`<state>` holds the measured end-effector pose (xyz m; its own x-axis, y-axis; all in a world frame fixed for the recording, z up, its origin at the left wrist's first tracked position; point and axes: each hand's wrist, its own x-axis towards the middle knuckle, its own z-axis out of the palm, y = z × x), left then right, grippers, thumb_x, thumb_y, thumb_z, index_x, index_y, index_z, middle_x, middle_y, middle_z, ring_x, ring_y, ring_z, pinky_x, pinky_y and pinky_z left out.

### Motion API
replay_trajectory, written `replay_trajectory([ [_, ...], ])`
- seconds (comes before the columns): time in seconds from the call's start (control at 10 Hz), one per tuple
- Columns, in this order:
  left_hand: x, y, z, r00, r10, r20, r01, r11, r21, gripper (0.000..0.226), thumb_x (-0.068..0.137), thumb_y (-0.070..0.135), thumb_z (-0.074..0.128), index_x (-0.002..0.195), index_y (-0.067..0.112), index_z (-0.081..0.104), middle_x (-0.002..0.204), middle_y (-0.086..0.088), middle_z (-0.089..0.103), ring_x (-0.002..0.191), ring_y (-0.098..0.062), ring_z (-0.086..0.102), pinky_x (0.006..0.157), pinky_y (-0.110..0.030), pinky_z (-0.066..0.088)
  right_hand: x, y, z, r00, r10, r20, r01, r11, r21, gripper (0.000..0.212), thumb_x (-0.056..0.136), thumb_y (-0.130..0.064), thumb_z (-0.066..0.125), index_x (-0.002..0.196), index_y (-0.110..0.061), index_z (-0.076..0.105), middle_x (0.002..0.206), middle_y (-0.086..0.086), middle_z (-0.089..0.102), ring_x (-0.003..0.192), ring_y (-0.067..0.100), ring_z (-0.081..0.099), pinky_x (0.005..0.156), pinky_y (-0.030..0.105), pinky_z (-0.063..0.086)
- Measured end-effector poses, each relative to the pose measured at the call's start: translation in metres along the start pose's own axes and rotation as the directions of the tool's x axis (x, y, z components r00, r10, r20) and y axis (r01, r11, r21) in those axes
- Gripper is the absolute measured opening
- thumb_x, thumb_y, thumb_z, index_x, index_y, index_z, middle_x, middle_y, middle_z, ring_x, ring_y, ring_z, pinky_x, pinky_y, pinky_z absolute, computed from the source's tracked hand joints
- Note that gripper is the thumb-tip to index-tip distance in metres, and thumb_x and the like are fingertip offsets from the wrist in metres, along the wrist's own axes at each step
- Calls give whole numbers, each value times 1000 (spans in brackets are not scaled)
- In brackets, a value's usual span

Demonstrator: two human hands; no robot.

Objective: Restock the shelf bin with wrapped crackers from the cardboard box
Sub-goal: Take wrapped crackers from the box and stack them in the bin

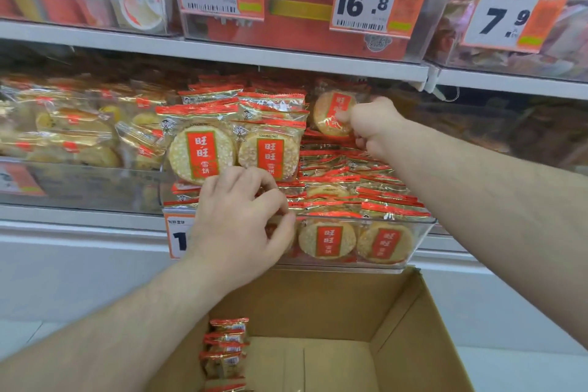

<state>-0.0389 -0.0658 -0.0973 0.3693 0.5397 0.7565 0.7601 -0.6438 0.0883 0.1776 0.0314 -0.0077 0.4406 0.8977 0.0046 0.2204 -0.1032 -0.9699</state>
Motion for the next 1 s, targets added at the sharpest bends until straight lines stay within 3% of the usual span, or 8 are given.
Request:
replay_trajectory([
  [0.1, -1, -1, 1, 1000, 9, 0, -9, 1000, 7, 26, 82, 40, 58, 75, 18, 69, 91, 2, 61, 93, -24, 51, 81, -37, 32, 23, 10, 8, 995, -68, -67, 59, 990, -130, 29, 86, -14, 72, 109, -13, 54, 95, 5, 62, 71, 14, 54, 62, 28, 49],
  [0.2, -1, -1, 1, 1000, 1, 12, -1, 1000, 5, 26, 82, 41, 59, 75, 19, 69, 90, 3, 61, 93, -22, 50, 80, -35, 30, 41, 20, 12, 975, -107, -196, 53, 963, -264, 23, 86, -22, 71, 101, -14, 56, 98, 6, 66, 87, 22, 64, 77, 35, 58],
  [0.4, -3, -2, 1, 1000, 4, 18, -4, 1000, -15, 26, 83, 40, 59, 76, 18, 69, 90, 4, 61, 92, -21, 50, 77, -35, 33, 49, 23, 25, 975, -163, -151, 72, 874, -480, 32, 86, -33, 67, 112, -13, 64, 97, 4, 62, 78, 17, 53, 48, 21, 31],
  [0.5, -2, -3, 1, 1000, 6, 21, -6, 1000, -29, 25, 83, 40, 58, 76, 18, 68, 89, 4, 61, 92, -21, 51, 76, -36, 36, 44, 20, 31, 986, -138, -89, 62, 814, -577, 31, 91, -28, 60, 117, -11, 62, 95, 4, 55, 89, 22, 57, 53, 22, 33],
  [0.6, -3, -2, 1, 999, -11, 30, 12, 999, -30, 24, 82, 39, 58, 75, 18, 68, 88, 4, 60, 91, -22, 51, 76, -37, 36, 39, 18, 30, 992, -123, -33, 75, 774, -629, 31, 93, -23, 56, 121, -9, 61, 101, 6, 56, 105, 27, 60, 63, 26, 36],
  [0.8, -2, -2, 1, 999, -5, 37, 6, 999, -32, 25, 82, 40, 57, 77, 19, 70, 87, 4, 59, 92, -23, 51, 75, -36, 36, 34, 20, 19, 992, -109, 58, 120, 743, -658, 25, 93, -25, 60, 112, -9, 61, 102, 8, 62, 83, 19, 57, 64, 29, 44],
  [0.9, -2, -1, -1, 1000, 4, 28, -3, 999, -46, 25, 81, 40, 57, 80, 19, 70, 88, 3, 59, 93, -23, 50, 77, -36, 33, 20, 19, 13, 992, -120, 41, 119, 763, -635, 20, 96, -30, 59, 104, -12, 56, 102, 7, 64, 89, 21, 62, 82, 36, 55],
  [1.0, -1, 0, -5, 999, 34, -33, -36, 999, -38, 24, 81, 37, 60, 87, 16, 70, 92, 1, 62, 95, -23, 51, 79, -36, 33, -1, 15, 11, 993, -118, 17, 104, 791, -603, 33, 92, -39, 63, 112, -12, 59, 102, 6, 66, 90, 25, 64, 87, 43, 55],
])
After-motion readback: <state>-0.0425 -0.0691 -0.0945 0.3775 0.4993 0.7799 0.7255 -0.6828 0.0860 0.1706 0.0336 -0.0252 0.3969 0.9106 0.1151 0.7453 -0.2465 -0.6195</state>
